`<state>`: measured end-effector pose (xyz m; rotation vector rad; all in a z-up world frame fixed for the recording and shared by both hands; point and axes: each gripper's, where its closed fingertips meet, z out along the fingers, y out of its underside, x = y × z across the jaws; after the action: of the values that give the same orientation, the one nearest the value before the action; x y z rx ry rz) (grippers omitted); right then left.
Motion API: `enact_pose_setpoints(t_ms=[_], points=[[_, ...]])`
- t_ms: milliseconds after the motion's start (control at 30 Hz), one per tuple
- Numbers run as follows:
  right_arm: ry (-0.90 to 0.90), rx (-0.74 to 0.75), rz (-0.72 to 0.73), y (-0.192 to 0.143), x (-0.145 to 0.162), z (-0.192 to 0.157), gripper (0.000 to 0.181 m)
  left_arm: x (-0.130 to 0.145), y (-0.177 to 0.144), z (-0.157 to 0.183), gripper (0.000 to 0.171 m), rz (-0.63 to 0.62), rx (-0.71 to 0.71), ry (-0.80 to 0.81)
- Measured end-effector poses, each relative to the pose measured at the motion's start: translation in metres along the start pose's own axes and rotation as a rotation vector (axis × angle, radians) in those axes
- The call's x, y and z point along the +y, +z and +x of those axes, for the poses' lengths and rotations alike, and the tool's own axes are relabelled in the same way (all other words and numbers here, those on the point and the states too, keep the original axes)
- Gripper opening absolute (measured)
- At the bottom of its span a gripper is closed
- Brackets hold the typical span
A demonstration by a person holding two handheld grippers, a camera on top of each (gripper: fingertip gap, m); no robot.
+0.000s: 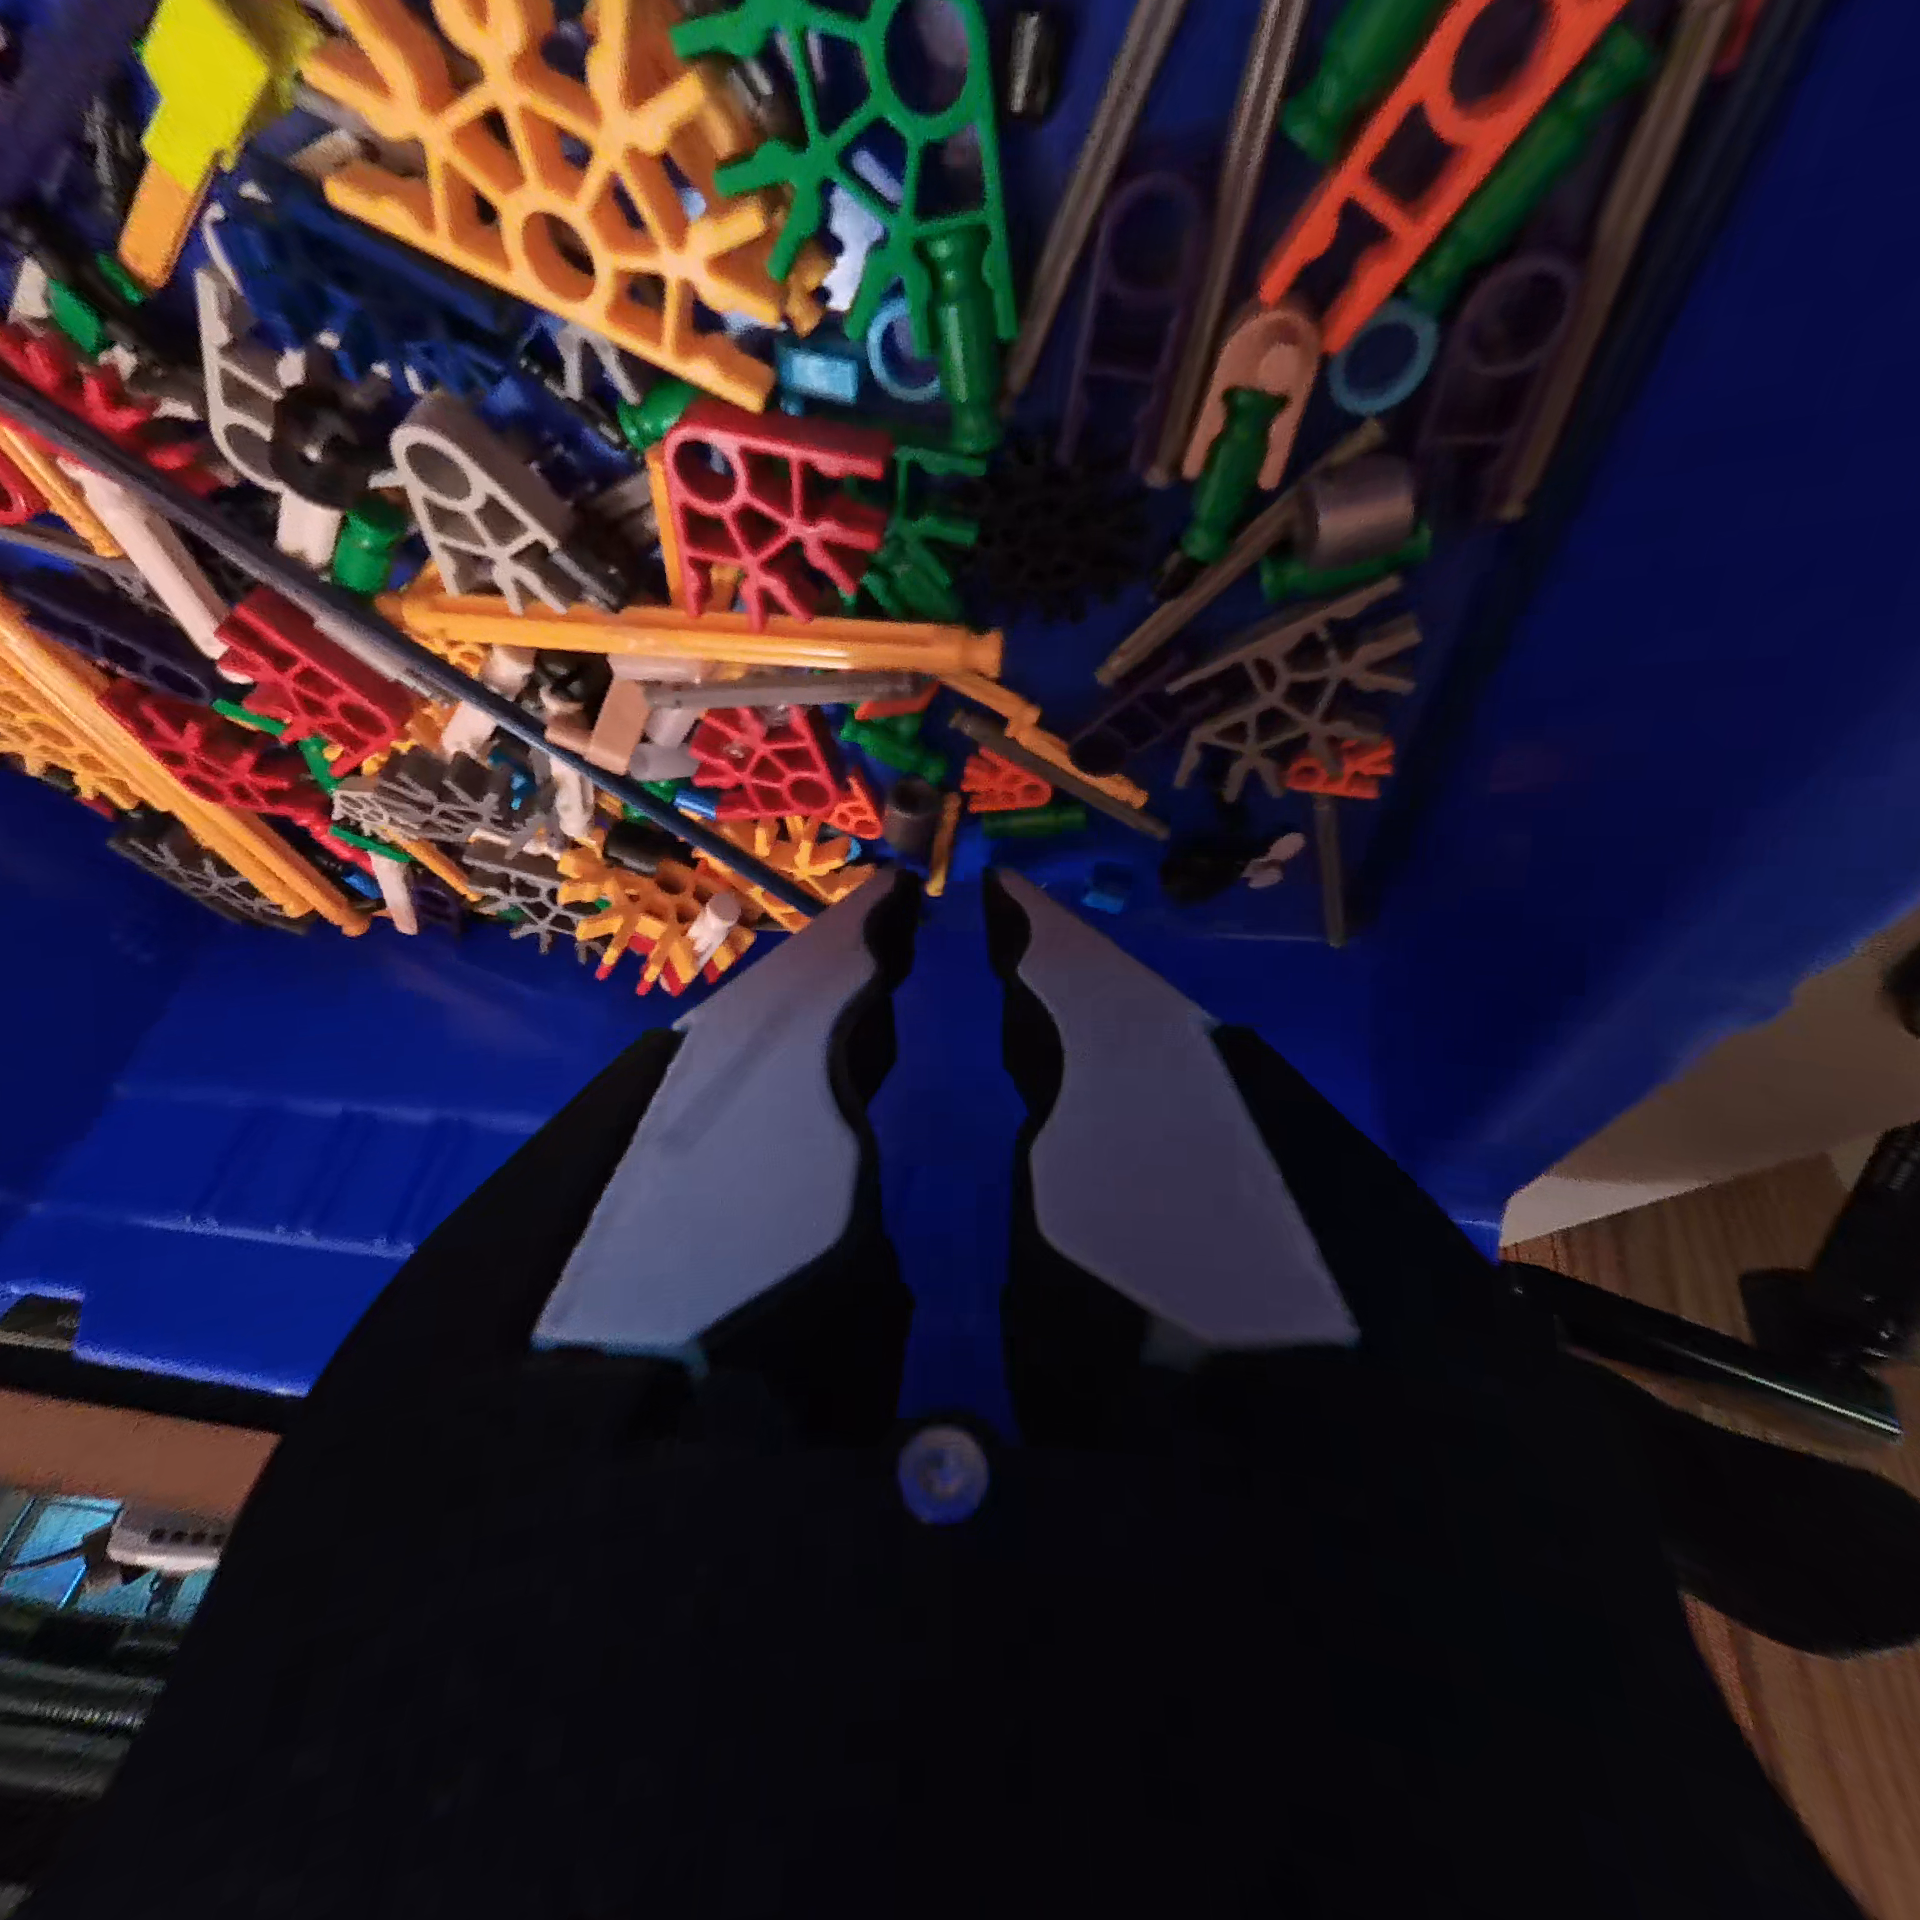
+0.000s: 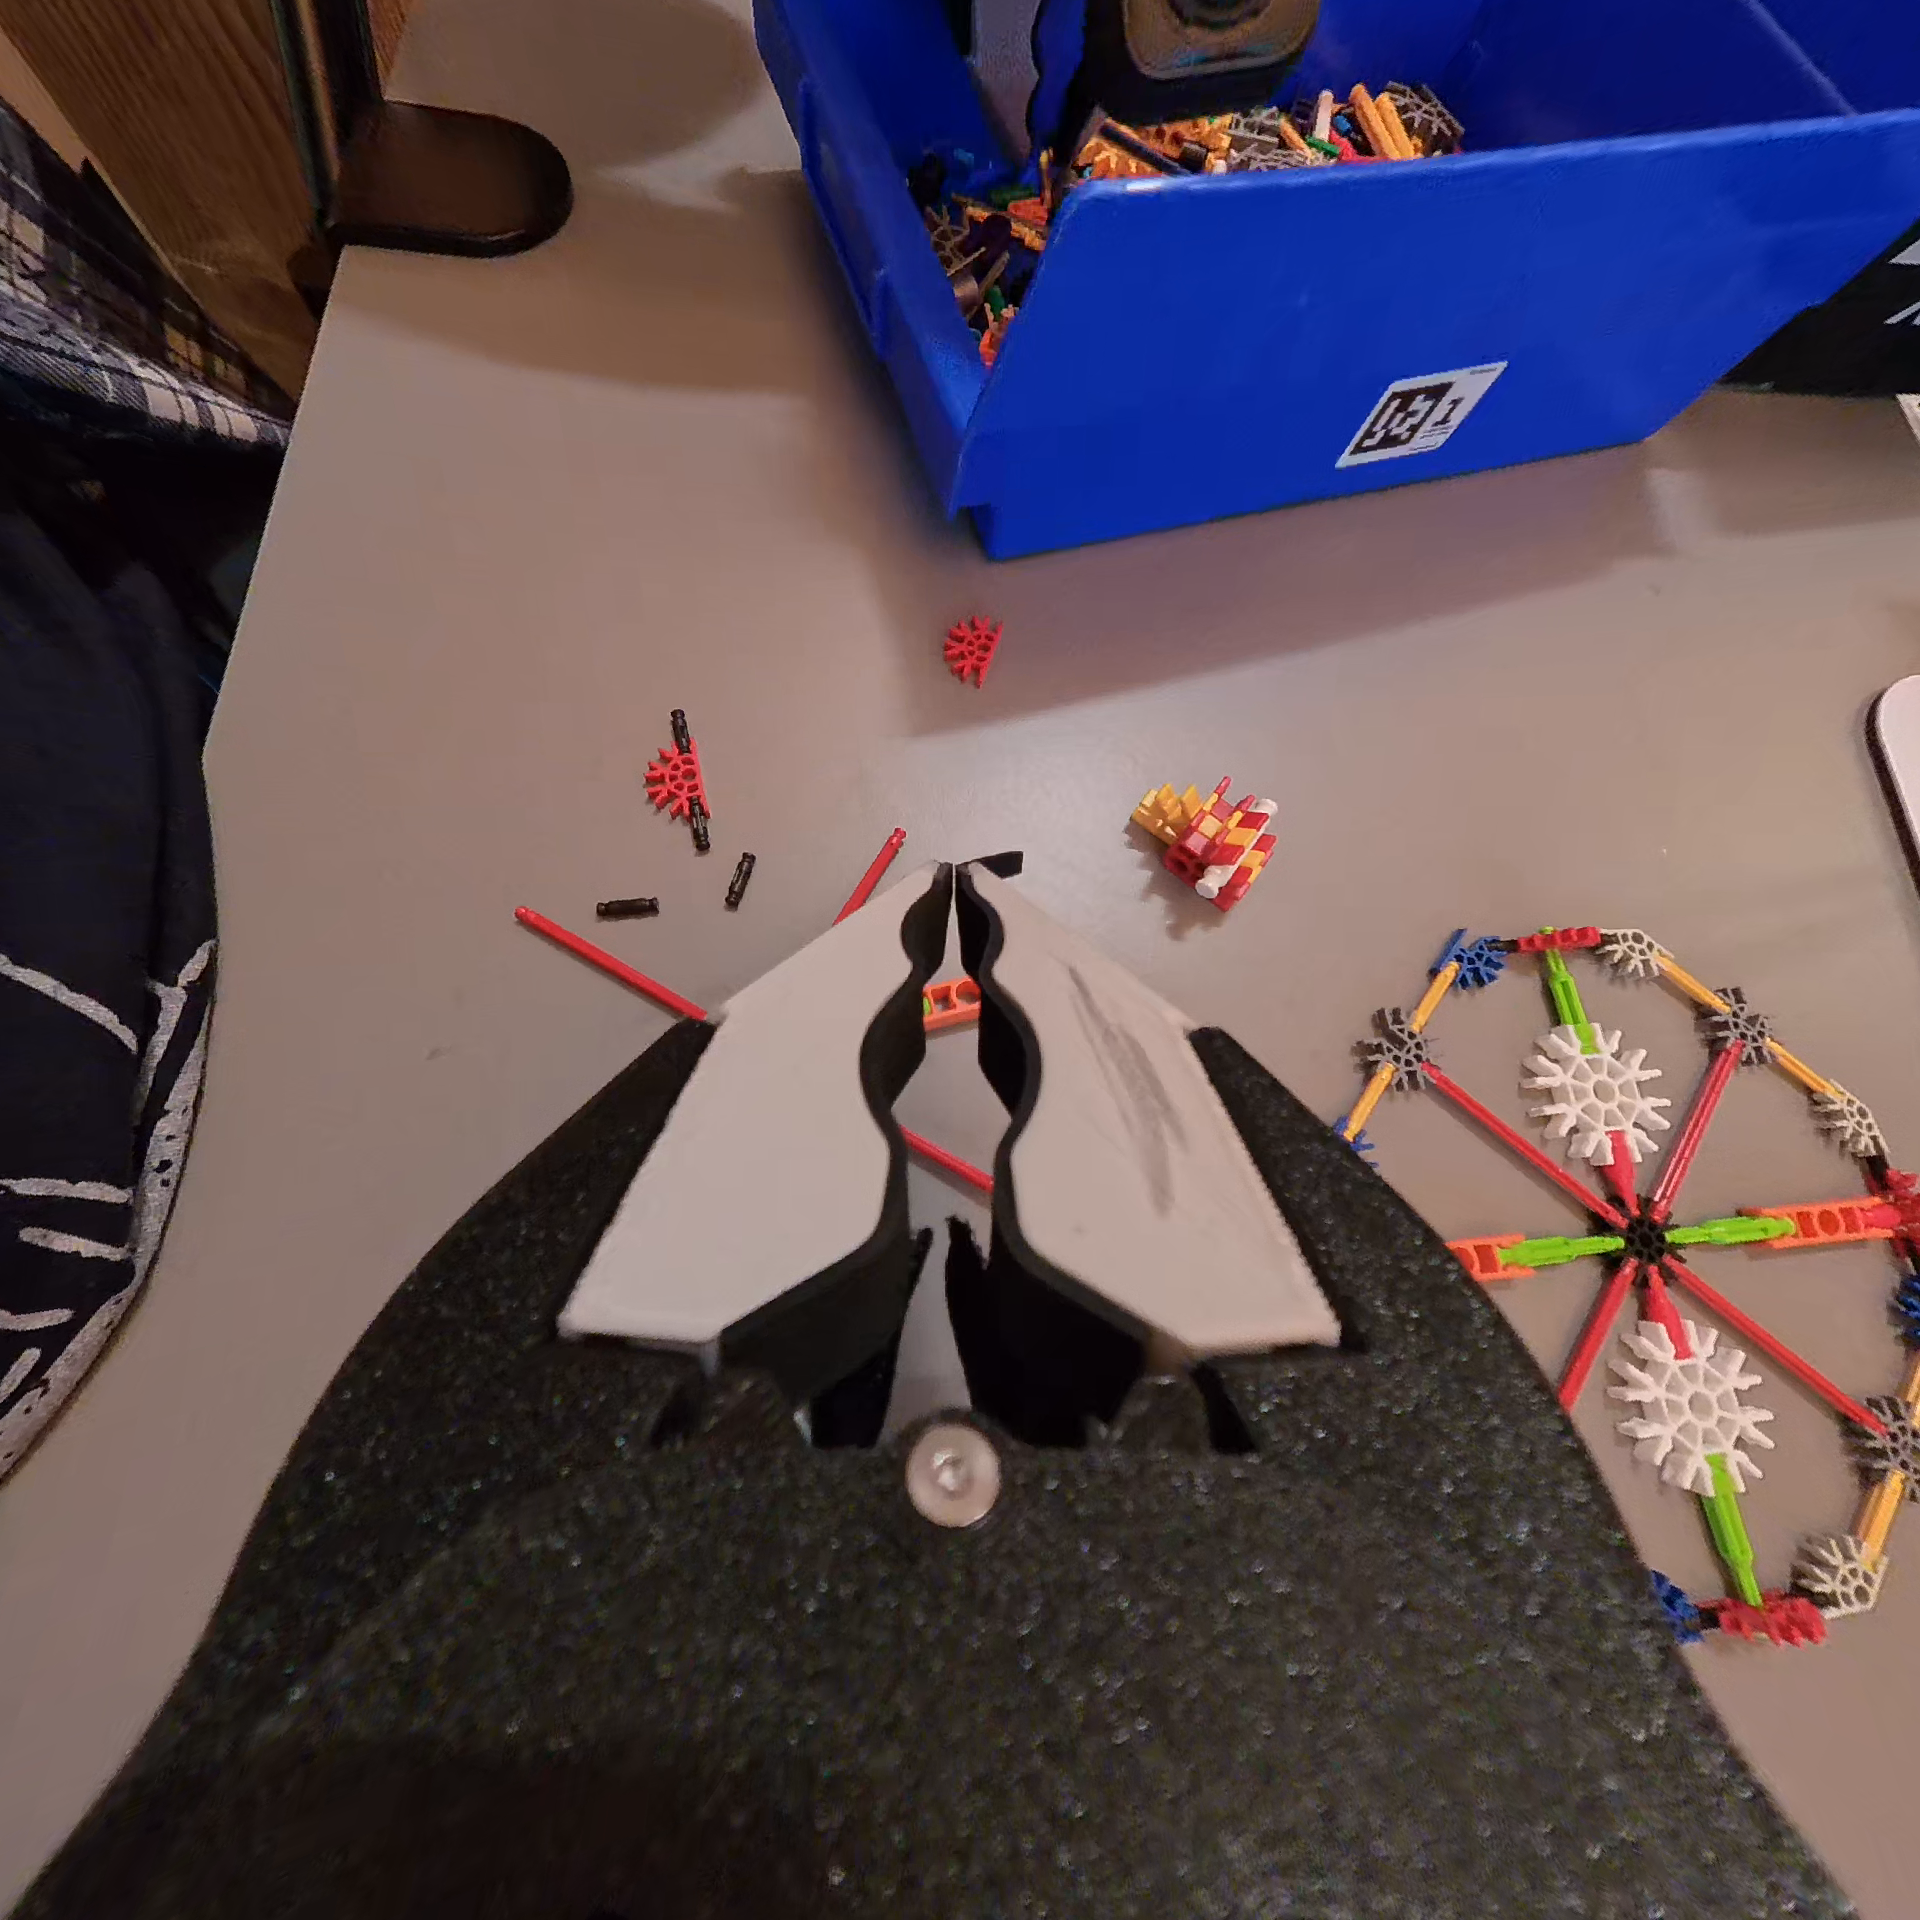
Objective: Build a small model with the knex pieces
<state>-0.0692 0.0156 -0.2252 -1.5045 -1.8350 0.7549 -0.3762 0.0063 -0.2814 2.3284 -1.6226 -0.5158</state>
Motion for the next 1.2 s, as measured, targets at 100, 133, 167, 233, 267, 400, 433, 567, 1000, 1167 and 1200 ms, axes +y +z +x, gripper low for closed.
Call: enact_pose_setpoints(t_ms=[100, 133, 167, 233, 267, 400, 433, 567, 1000, 1167, 1200], points=[[-0.001, -0.001, 0.000, 0.000, 0.000, 0.000, 0.000, -0.001, -0.001, -0.004, 0.012, 0.013, -0.001, -0.006], [-0.001, -0.001, -0.001, 0.000, 0.000, 0.000, 0.000, -0.002, 0.000, -0.002, 0.008, 0.018, 0.018, -0.005], [-0.001, -0.001, -0.001, 0.000, 0.000, -0.001, 0.000, -0.002, 0.000, -0.003, 0.010, 0.018, 0.012, -0.001], [-0.001, 0.000, -0.001, 0.000, 0.000, 0.000, 0.000, -0.006, -0.001, -0.001, 0.003, 0.033, 0.026, 0.000], [-0.001, 0.001, -0.001, 0.000, 0.000, 0.000, 0.000, -0.006, -0.001, -0.001, 0.003, 0.029, 0.023, 0.007], [-0.002, 0.003, -0.001, -0.001, 0.000, 0.000, 0.000, -0.005, 0.000, -0.001, 0.001, 0.038, 0.014, 0.021], [-0.003, 0.003, -0.001, -0.001, 0.000, 0.000, 0.000, -0.005, -0.001, -0.001, 0.002, 0.045, 0.014, 0.017], [-0.003, 0.006, -0.001, -0.001, 0.000, 0.000, 0.000, -0.001, -0.008, -0.004, 0.002, 0.078, -0.009, -0.009], [0.006, 0.014, 0.001, -0.003, 0.001, 0.004, 0.000, -0.112, -0.148, 0.078, 0.001, 0.530, -0.044, 0.185], [0.000, 0.022, -0.005, -0.003, 0.002, 0.004, 0.000, -0.179, -0.137, 0.109, 0.002, 0.622, -0.017, 0.234], [0.001, 0.024, -0.004, -0.004, 0.002, 0.005, 0.000, -0.187, -0.134, 0.110, 0.002, 0.632, -0.027, 0.233]])
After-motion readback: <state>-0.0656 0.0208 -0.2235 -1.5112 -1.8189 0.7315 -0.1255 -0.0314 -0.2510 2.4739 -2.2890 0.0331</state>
